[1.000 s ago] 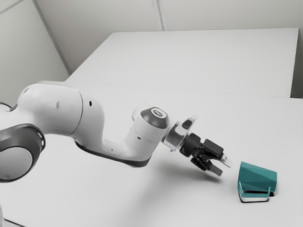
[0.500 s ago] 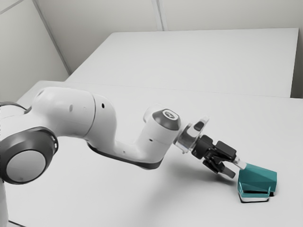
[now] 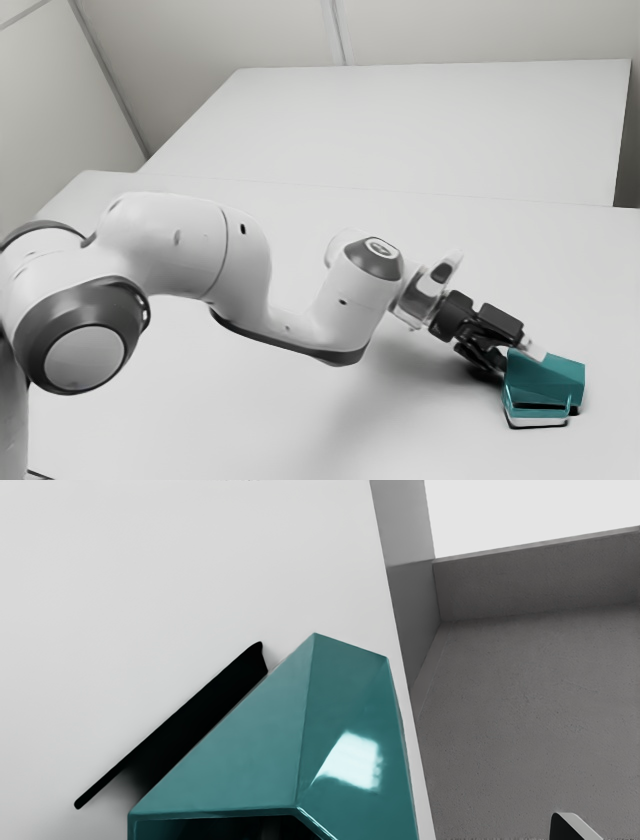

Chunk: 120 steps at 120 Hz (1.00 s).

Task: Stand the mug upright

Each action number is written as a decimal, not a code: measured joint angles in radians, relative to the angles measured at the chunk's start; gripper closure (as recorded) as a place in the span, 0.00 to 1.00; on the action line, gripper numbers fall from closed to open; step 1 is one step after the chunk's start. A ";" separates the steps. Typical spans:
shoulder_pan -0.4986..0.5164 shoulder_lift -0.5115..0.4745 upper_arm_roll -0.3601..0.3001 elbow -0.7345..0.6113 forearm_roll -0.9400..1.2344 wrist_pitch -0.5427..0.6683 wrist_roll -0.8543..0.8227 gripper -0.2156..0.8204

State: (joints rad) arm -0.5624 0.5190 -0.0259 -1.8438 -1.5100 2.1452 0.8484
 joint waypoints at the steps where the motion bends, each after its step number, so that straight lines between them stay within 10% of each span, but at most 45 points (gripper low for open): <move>1: -0.001 0.001 0.000 0.001 0.000 0.000 0.001 0.23; 28: -0.013 0.011 0.000 0.010 -0.017 0.001 0.019 0.35; 74: -0.021 0.010 0.001 0.012 -0.025 0.001 0.038 0.84; 120: -0.022 -0.053 0.002 0.002 -0.024 0.003 0.042 0.93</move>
State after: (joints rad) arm -0.5844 0.4657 -0.0238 -1.8417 -1.5335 2.1484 0.8905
